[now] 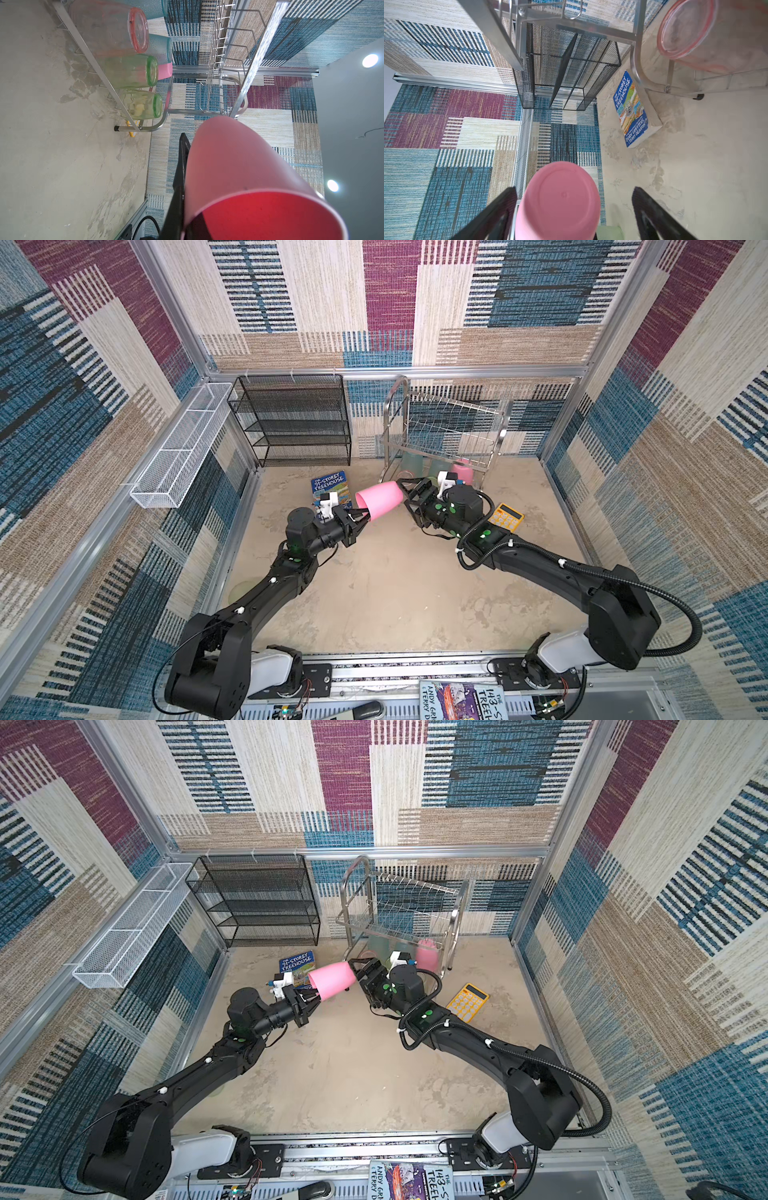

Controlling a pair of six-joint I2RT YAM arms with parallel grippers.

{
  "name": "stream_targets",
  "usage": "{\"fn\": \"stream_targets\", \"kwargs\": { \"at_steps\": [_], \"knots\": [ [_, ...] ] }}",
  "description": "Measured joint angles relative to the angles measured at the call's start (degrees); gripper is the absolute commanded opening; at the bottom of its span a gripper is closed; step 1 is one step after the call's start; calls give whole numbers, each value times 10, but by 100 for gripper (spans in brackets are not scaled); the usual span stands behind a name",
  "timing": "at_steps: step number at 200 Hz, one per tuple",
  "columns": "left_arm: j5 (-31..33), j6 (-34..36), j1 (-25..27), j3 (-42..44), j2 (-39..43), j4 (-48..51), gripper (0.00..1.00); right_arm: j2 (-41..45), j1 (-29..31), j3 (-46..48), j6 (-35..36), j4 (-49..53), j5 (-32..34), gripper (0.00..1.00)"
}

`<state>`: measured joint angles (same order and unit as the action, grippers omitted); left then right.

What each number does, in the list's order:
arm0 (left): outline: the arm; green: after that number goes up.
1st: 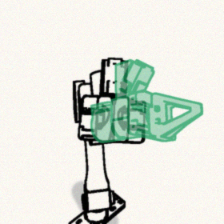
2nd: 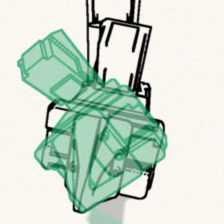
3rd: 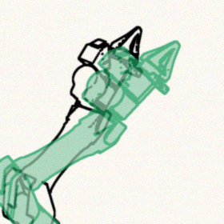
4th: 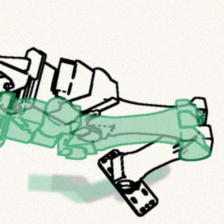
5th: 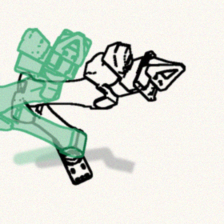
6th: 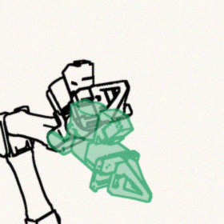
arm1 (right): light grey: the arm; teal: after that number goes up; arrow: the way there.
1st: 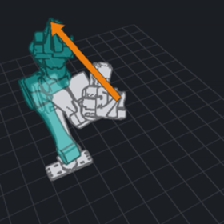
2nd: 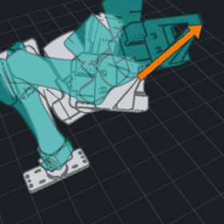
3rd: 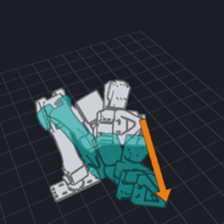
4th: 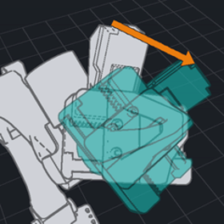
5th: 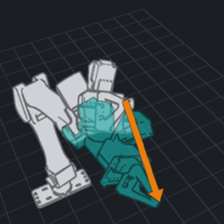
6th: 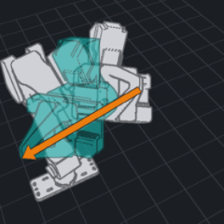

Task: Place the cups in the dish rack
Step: 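Grasp the pink cup's base with the right gripper, then open left gripper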

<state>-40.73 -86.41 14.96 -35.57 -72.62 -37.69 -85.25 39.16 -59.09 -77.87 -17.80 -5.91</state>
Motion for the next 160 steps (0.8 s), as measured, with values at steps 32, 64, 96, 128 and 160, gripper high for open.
{"fn": "stream_targets", "kwargs": {
  "at_steps": [32,64,96,128,160],
  "knots": [
    [-2,-3,0,-3,-4,0,0,-15,0,-19,-5,-14,-12,91],
    [-2,-3,0,-5,-8,-2,0,-33,0,-30,-16,-24,-27,90],
    [-1,-3,0,-6,-14,-13,0,-43,0,-35,-27,-32,-39,89],
    [3,-4,1,-6,-21,-32,0,-54,0,-41,-36,-39,-46,88],
    [16,-3,2,-10,-31,-39,0,-66,0,-47,-43,-48,-50,86]
  ]
}}
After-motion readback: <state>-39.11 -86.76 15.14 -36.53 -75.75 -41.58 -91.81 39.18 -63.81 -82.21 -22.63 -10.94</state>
